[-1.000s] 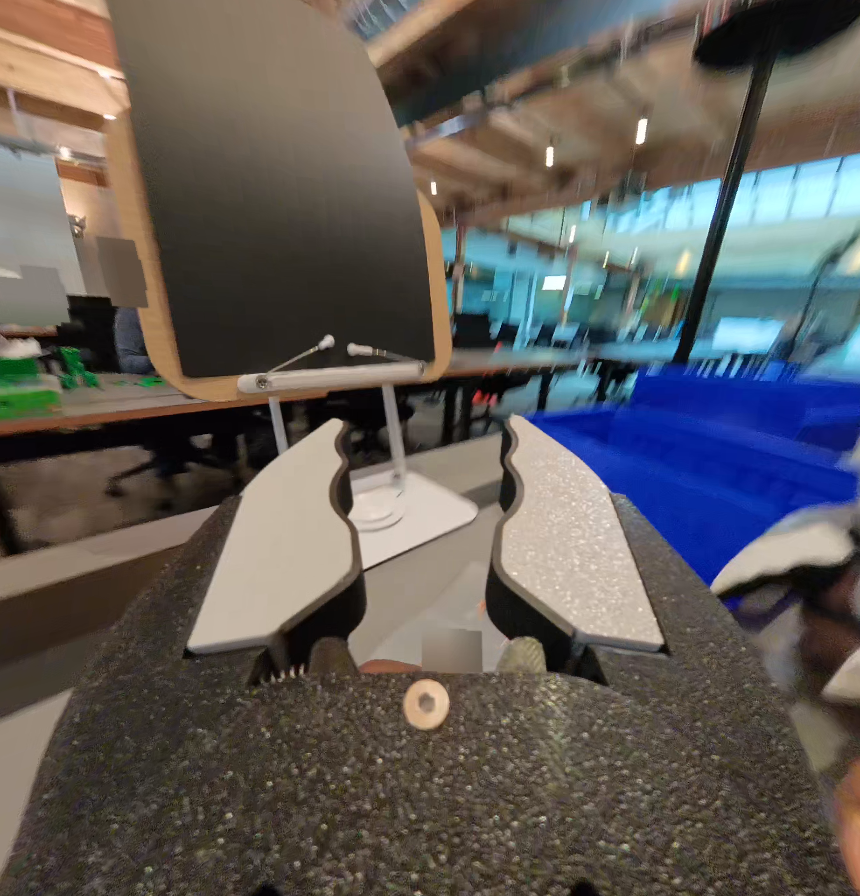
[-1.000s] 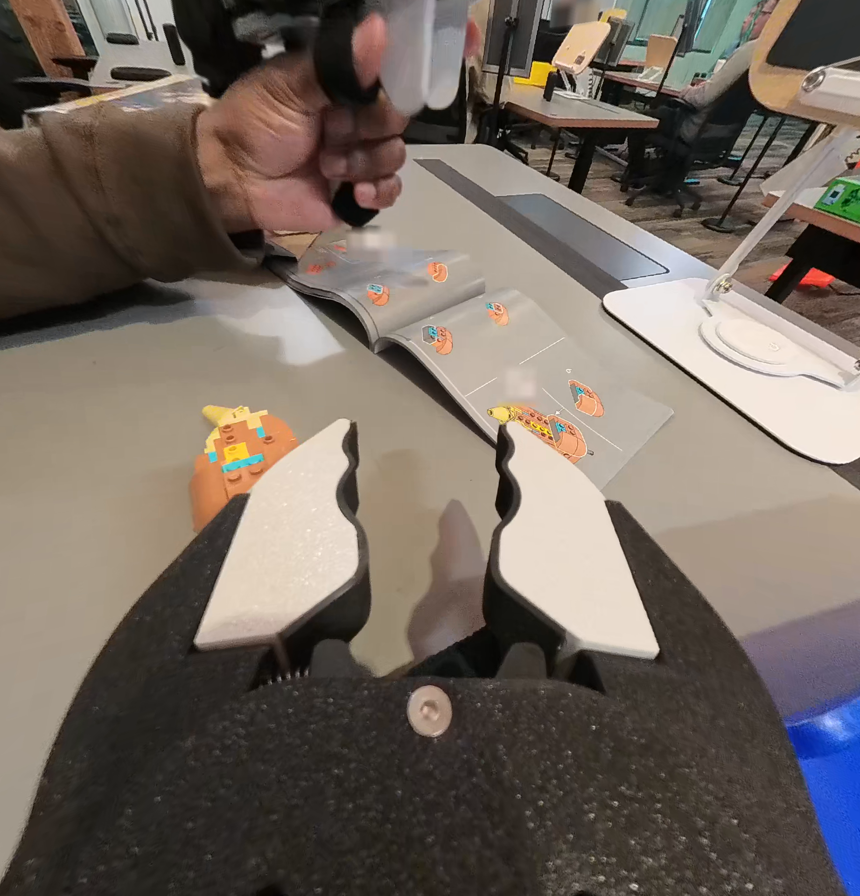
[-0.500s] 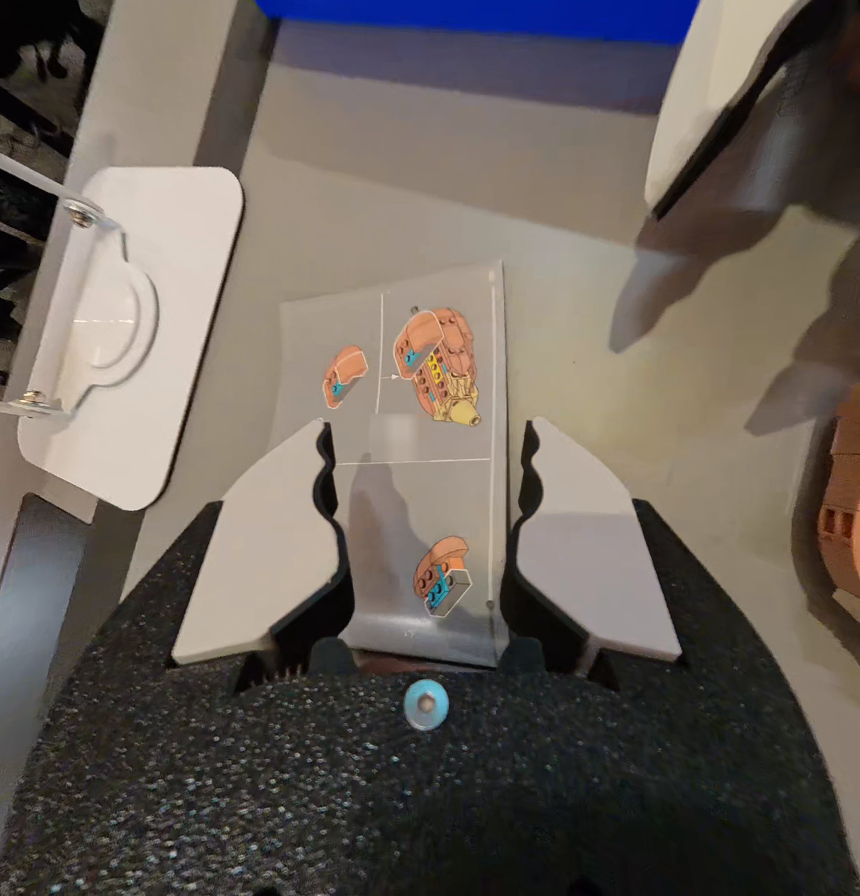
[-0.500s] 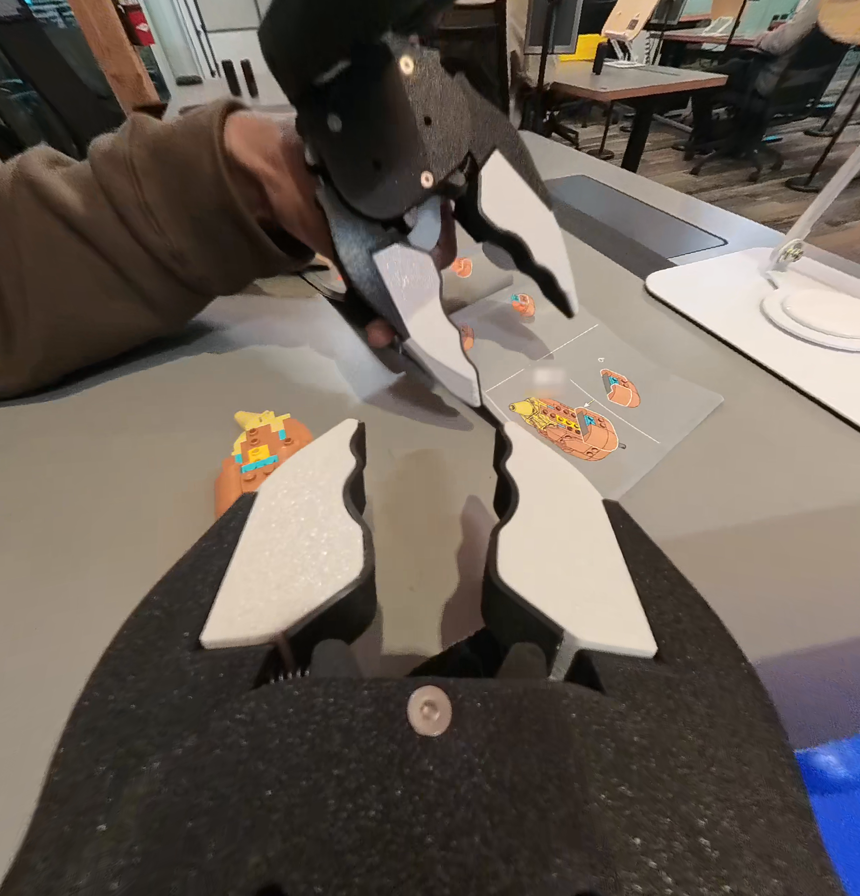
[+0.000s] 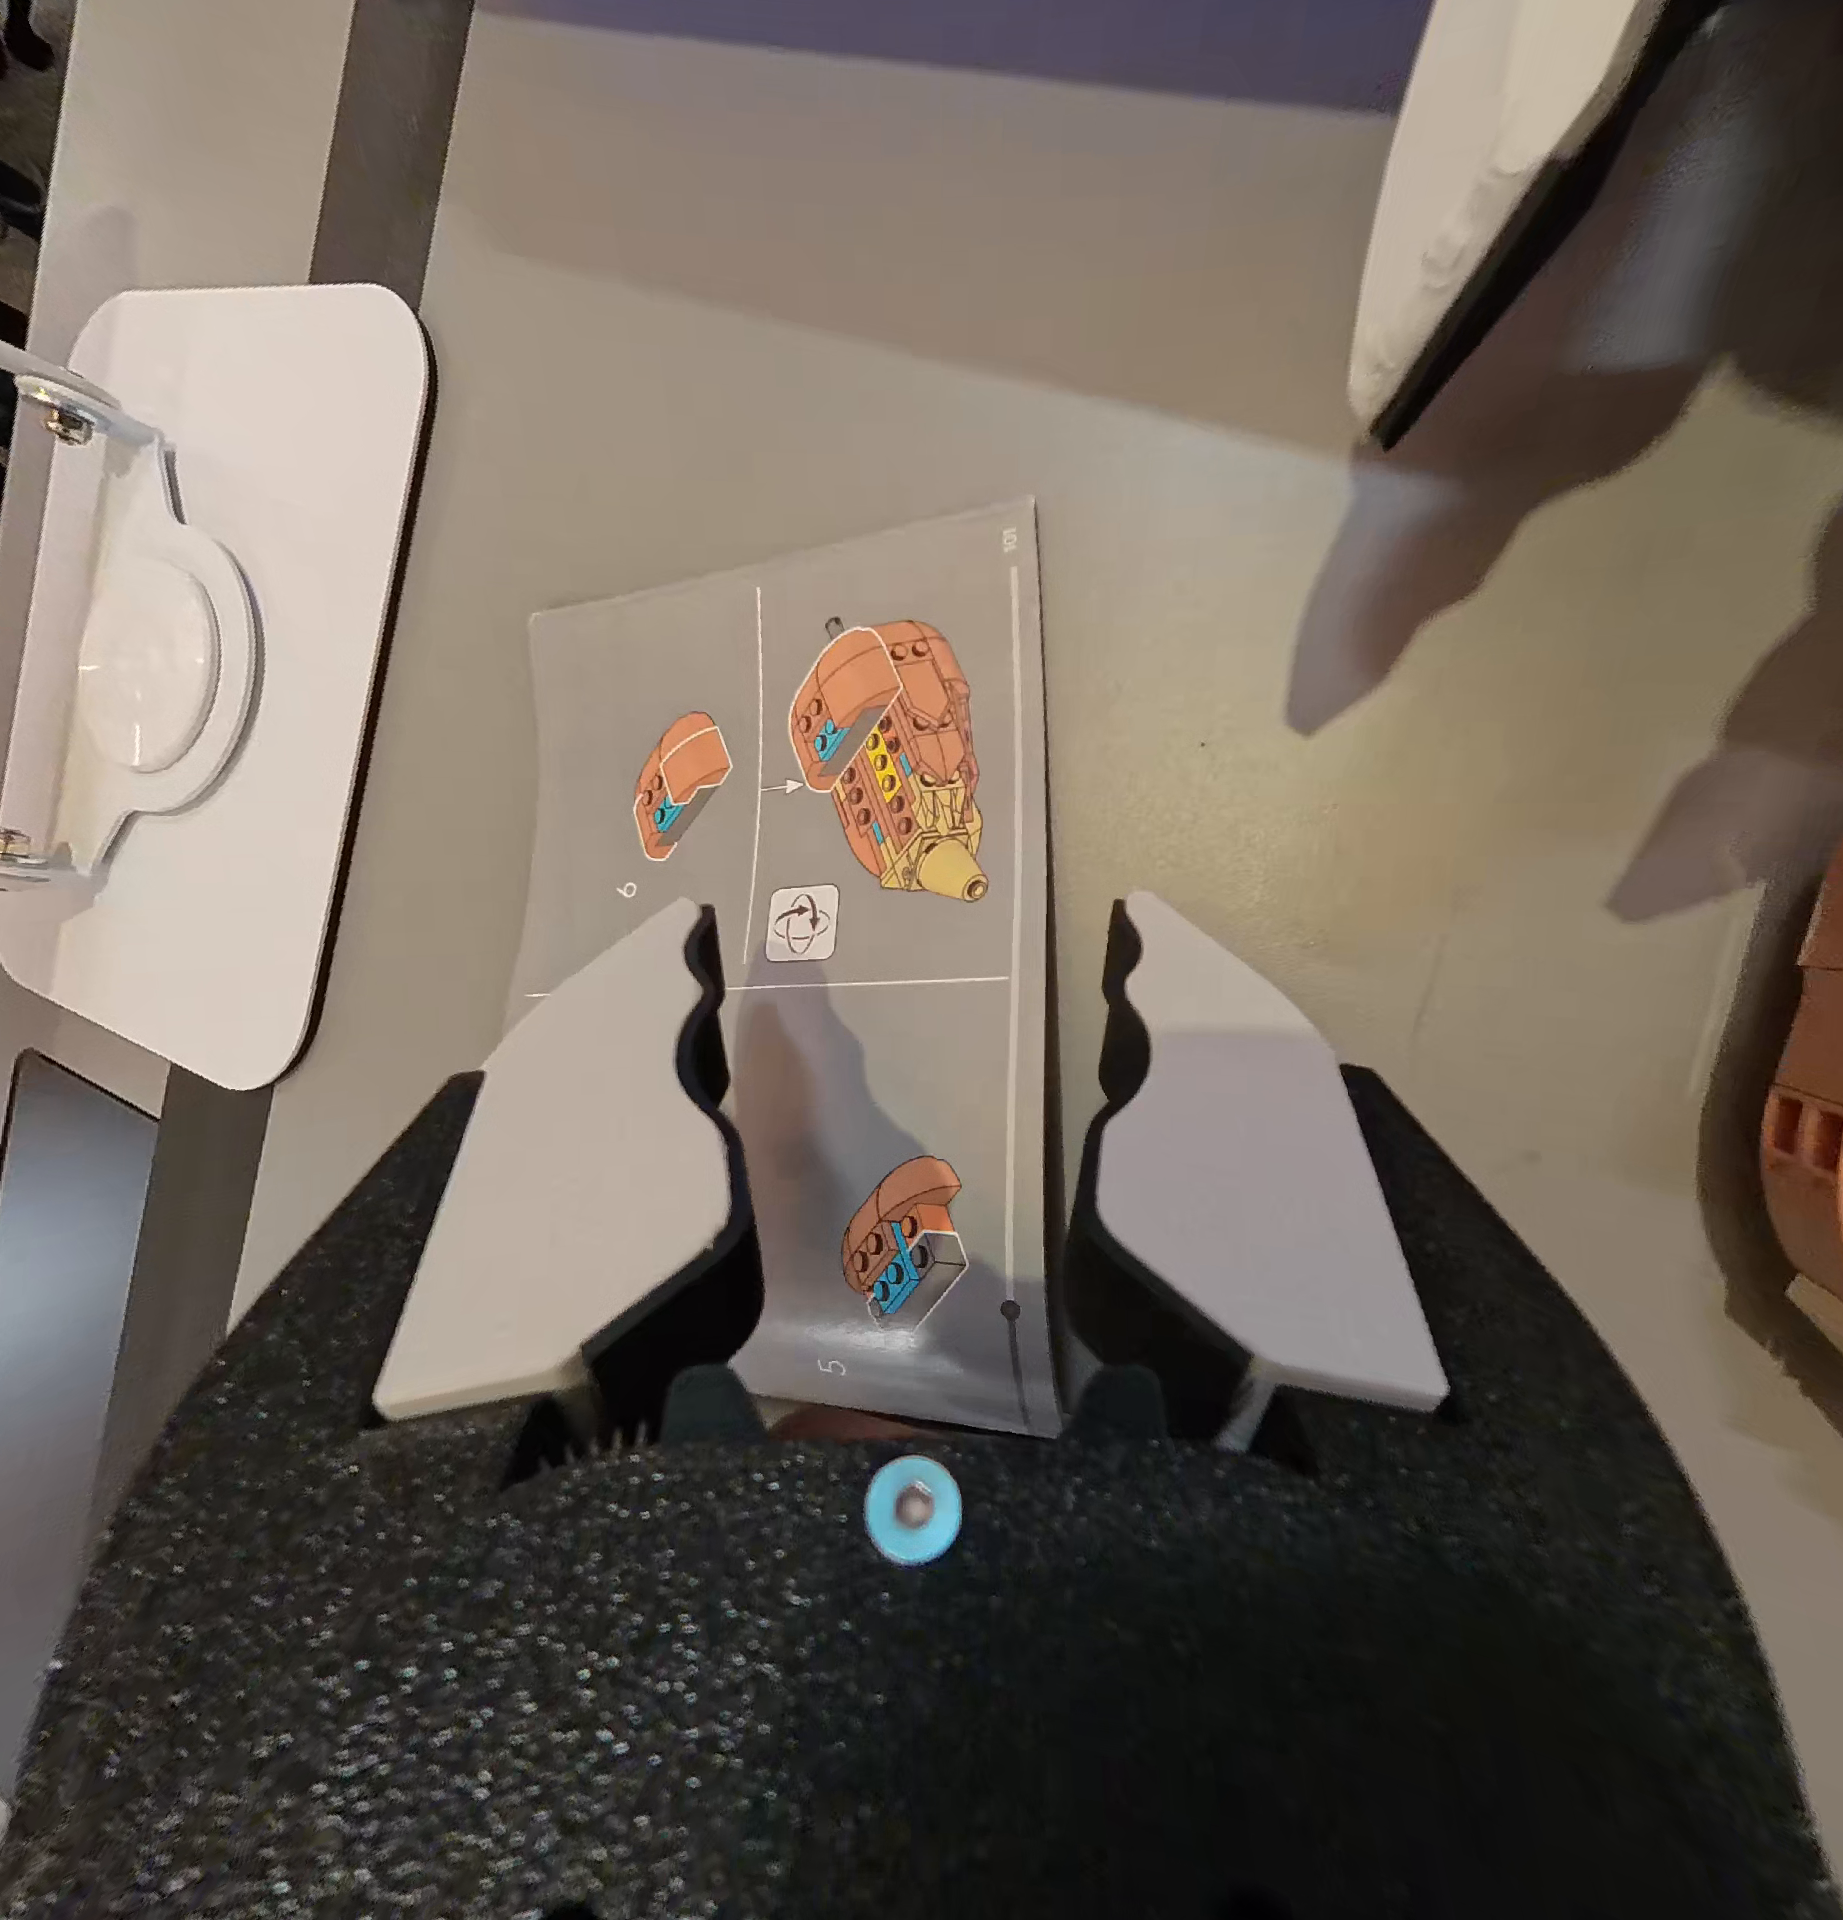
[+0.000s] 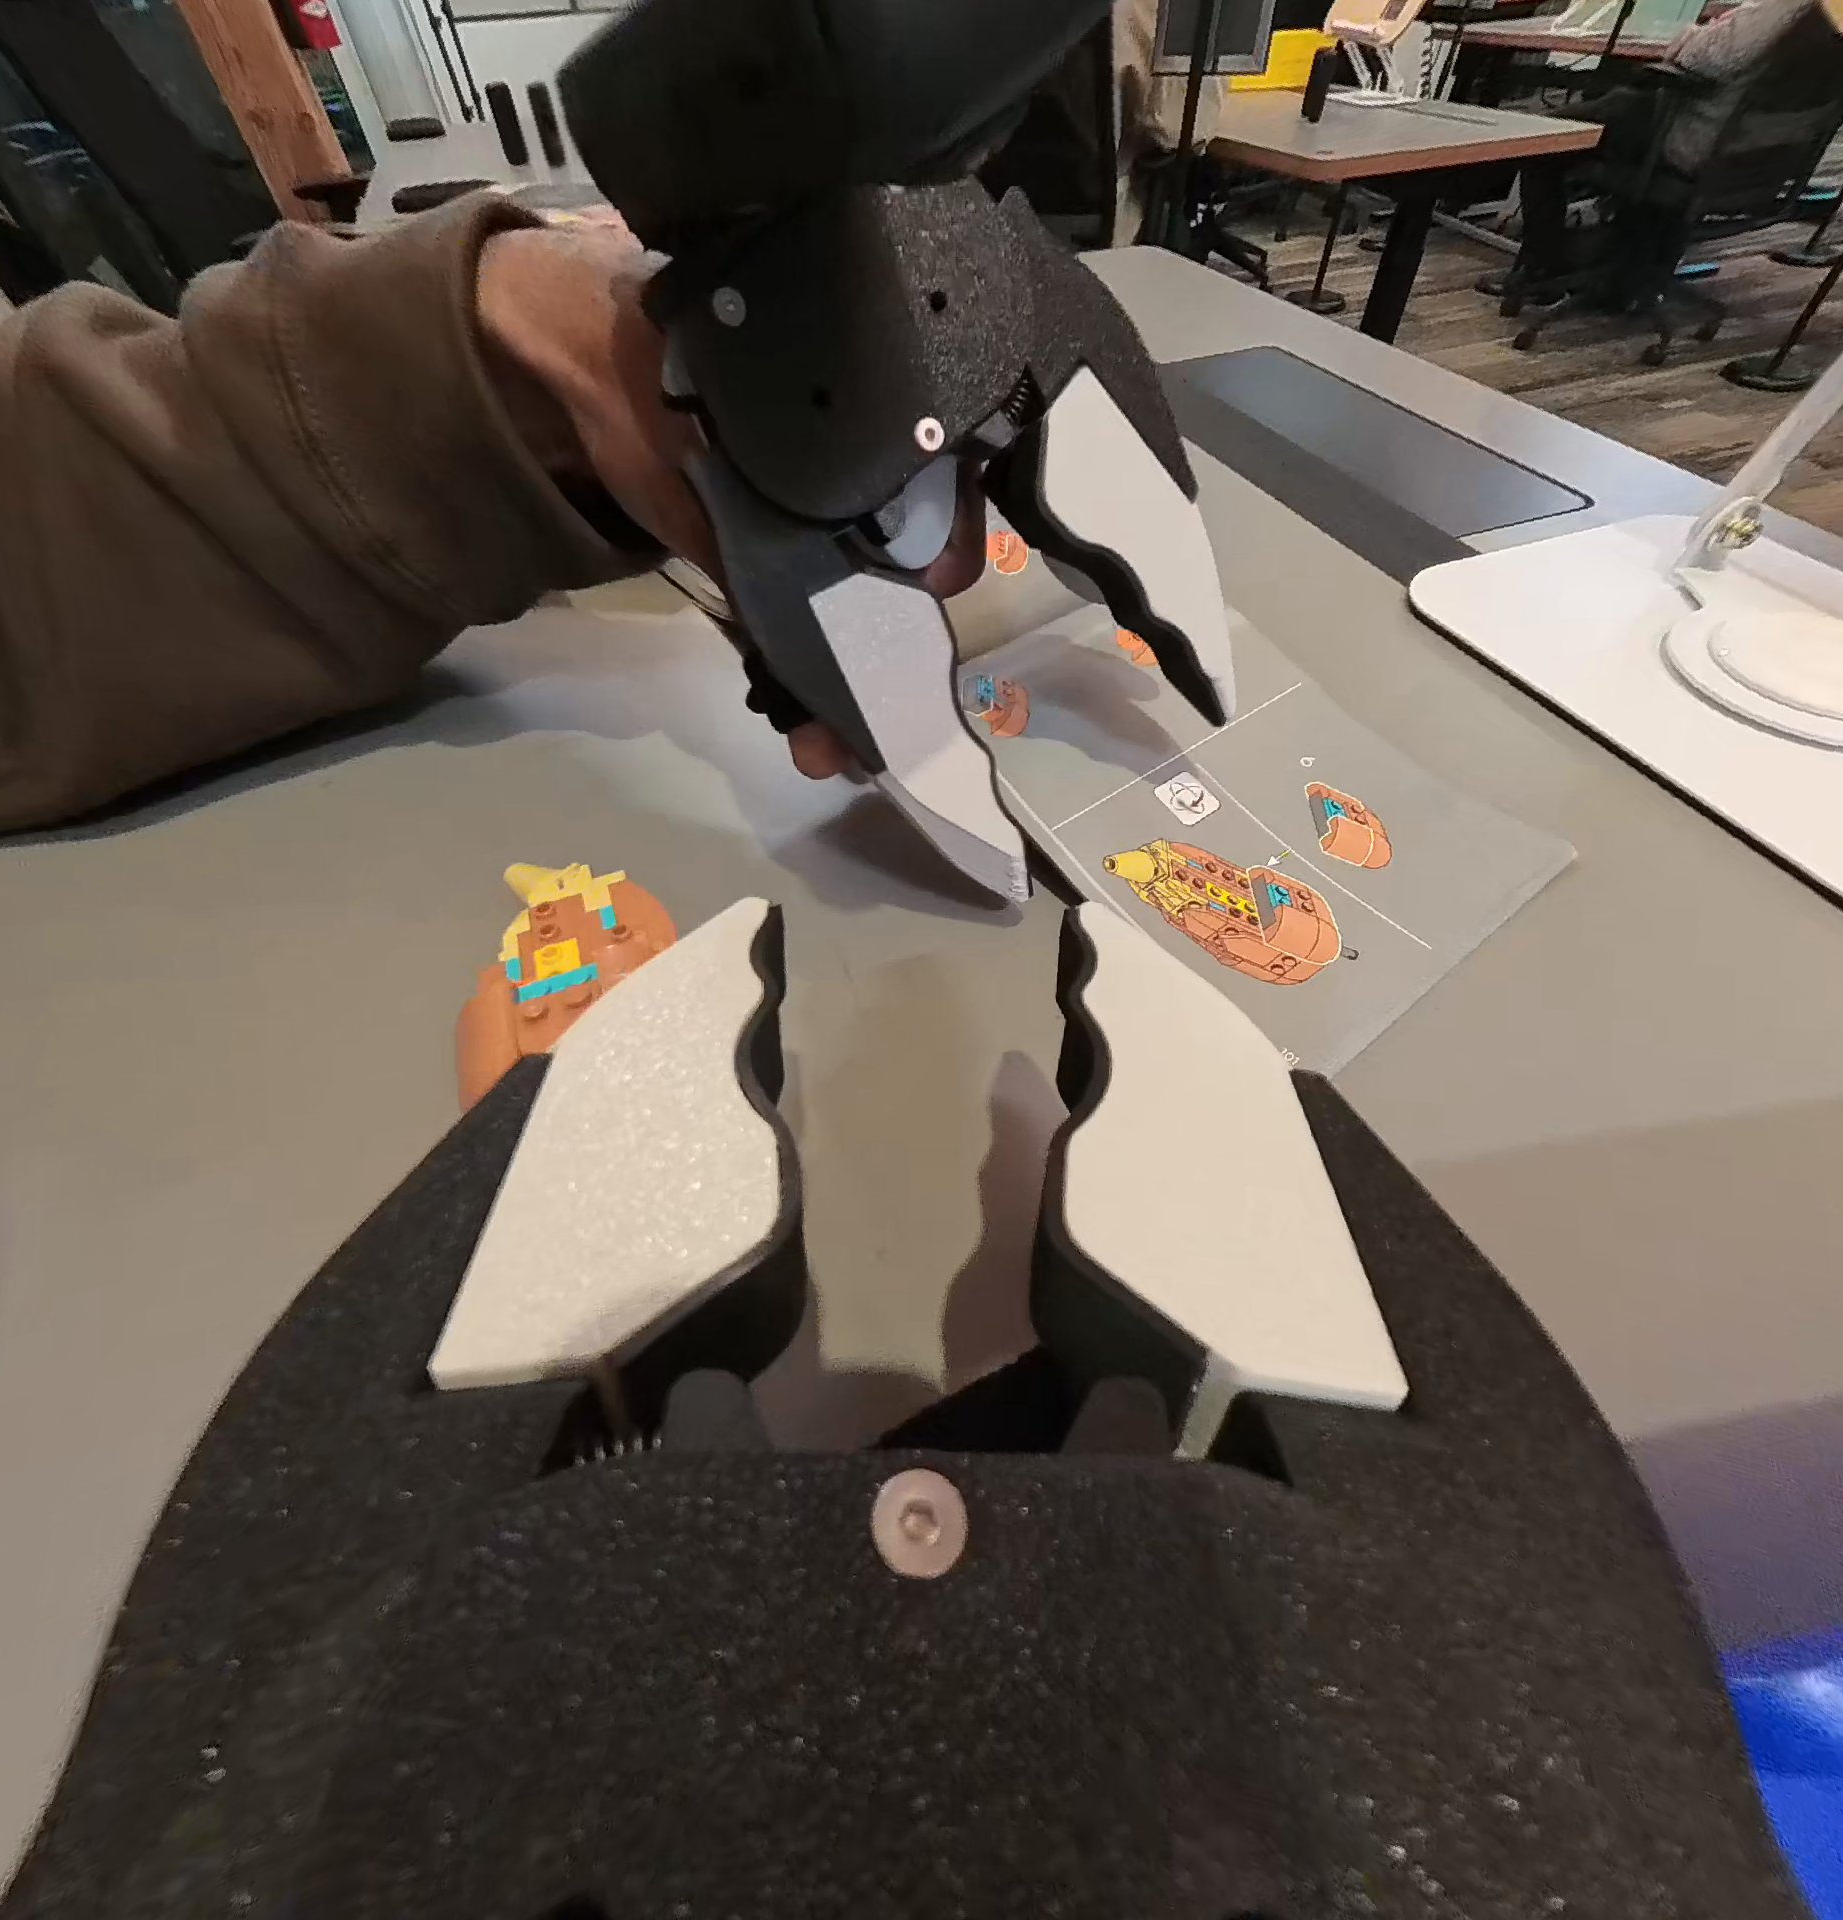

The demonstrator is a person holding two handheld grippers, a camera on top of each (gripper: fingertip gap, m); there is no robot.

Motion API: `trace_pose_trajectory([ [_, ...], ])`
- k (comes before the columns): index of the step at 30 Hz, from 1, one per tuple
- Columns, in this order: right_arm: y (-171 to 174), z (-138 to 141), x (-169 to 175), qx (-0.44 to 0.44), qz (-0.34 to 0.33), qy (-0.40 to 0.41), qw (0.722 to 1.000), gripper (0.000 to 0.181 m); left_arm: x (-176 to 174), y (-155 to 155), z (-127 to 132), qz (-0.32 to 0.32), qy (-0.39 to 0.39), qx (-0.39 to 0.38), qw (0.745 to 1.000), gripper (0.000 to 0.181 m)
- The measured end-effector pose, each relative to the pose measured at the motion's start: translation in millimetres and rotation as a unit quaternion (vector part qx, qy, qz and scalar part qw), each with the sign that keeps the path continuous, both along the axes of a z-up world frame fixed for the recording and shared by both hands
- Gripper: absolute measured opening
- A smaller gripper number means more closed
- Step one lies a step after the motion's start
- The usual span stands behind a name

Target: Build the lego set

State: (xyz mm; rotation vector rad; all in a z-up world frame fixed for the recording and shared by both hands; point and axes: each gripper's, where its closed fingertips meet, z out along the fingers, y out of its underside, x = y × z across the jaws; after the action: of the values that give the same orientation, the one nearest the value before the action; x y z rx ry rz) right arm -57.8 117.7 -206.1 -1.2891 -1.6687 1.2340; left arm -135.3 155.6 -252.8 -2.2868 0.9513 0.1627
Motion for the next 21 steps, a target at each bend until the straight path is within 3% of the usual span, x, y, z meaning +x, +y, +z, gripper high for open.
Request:
trace_pose_trajectory([
  [1, -0.6, -0.4, 0.1, 0.003, 0.001, 0.000, 1.000, 0.051, -0.7, 0.1, -0.6, 0.002, 0.003, -0.001, 1.000, 0.070],
  [21, -1.9, -0.5, 0.7, -0.006, 0.012, -0.004, 1.000, 0.050, -1.3, -0.9, -1.2, 0.015, 0.005, -0.006, 1.000, 0.062],
])
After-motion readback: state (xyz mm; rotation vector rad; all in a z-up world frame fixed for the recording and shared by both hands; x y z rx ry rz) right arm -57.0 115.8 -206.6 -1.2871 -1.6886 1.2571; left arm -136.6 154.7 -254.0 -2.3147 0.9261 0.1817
